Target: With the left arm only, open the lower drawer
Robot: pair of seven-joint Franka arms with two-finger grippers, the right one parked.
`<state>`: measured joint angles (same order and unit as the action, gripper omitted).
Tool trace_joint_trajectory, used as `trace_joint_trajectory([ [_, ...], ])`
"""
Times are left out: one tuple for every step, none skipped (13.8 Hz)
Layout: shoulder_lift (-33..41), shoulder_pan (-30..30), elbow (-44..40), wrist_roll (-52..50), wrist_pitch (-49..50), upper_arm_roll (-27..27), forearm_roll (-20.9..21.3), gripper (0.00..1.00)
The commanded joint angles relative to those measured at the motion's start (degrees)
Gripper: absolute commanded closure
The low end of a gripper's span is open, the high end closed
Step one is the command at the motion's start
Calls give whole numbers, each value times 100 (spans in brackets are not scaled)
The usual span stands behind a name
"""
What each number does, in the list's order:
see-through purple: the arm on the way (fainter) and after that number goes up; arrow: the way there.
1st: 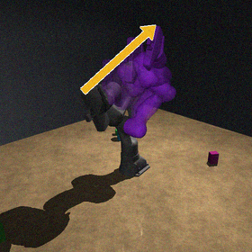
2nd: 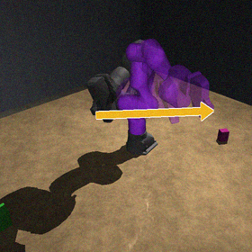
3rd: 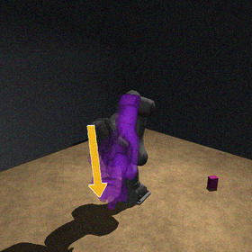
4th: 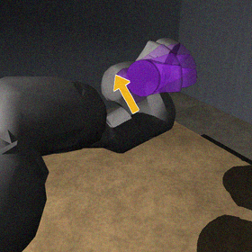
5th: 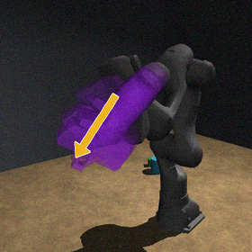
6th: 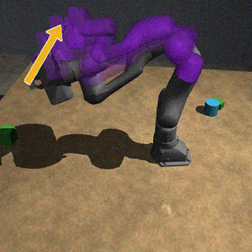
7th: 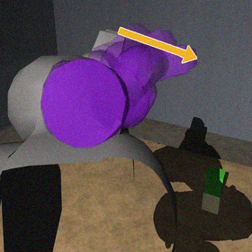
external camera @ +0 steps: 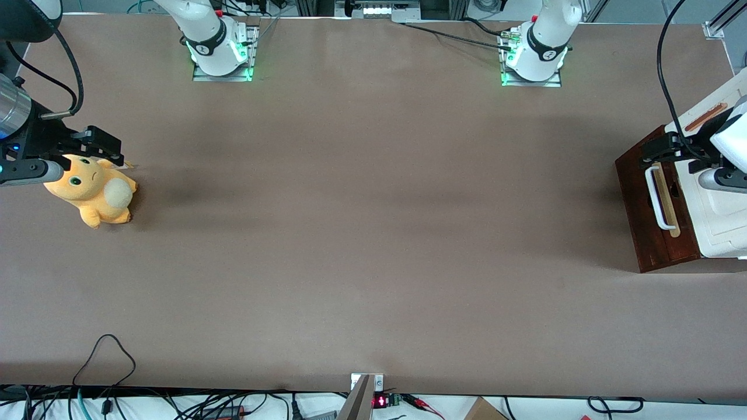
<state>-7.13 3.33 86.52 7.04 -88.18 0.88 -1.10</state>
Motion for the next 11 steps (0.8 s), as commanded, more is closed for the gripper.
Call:
trace_joint_trajectory([
  [1,10,180,-455,-103,87,370,0],
  [1,-7,198,-823,-94,348,930,0],
  [-8,19,242,-1122,-76,690,1432,0],
  [1,19,355,-1404,-68,911,1915,0],
  [-8,19,443,-1581,-59,1079,2286,0],
  [-34,19,610,-1739,-59,1228,2672,0],
  [-60,19,785,-1906,-67,1317,3059,0],
  [-95,19,1039,-2151,-85,1448,3437,0],
  [-139,19,1268,-2537,-94,1606,3858,0],
  [-209,19,1610,-3036,-94,1808,4359,0],
  [-271,19,1918,-3563,-103,1932,4807,0],
])
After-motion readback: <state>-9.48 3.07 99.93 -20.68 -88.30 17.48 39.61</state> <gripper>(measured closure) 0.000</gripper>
